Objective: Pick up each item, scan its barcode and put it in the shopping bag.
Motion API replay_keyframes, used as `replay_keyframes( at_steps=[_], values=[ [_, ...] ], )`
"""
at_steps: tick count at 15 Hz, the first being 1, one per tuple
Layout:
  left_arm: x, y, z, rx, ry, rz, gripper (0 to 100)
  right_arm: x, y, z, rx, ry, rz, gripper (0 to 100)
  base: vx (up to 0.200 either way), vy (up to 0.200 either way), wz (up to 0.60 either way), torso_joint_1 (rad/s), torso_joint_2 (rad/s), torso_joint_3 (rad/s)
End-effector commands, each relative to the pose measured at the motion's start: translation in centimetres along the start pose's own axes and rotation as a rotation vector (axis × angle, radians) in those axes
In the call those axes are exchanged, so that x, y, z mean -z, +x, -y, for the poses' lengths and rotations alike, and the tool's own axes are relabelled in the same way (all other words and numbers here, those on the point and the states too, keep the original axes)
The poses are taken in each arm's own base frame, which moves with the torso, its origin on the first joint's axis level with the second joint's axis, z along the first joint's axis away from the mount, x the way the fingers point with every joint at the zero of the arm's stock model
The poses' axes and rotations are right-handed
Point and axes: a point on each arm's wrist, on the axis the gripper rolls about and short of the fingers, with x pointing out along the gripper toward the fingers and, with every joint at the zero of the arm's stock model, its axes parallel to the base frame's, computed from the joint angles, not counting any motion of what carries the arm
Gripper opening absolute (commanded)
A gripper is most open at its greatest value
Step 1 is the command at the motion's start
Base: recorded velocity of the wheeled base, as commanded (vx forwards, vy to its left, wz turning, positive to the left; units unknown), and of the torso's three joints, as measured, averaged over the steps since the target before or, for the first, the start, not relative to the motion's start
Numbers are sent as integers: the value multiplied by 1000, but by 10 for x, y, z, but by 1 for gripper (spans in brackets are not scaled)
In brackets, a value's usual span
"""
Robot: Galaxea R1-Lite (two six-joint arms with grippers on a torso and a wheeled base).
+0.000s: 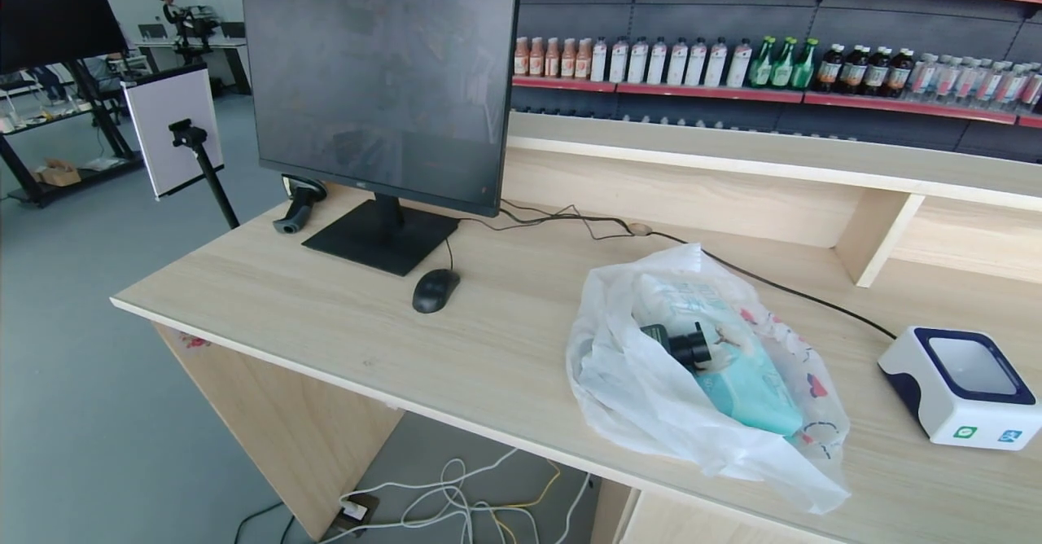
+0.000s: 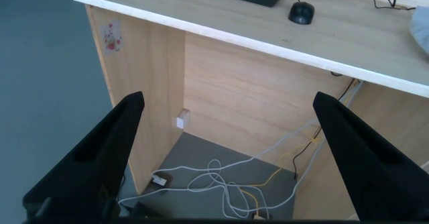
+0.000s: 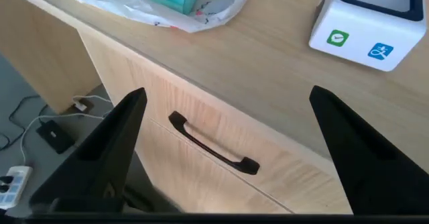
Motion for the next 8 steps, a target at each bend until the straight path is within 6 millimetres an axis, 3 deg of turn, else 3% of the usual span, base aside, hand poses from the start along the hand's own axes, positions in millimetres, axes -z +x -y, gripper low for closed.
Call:
replay_keyframes(
  at_steps=[1,8],
  values=[
    [0,0,0,-1,-1,0,100,-2,4,-2,205,41,-73,100,0,0,0,0,0,0],
    [0,0,0,-1,-1,0,100,-2,-4,-3,284,46,109,100,0,0,0,0,0,0]
  ],
)
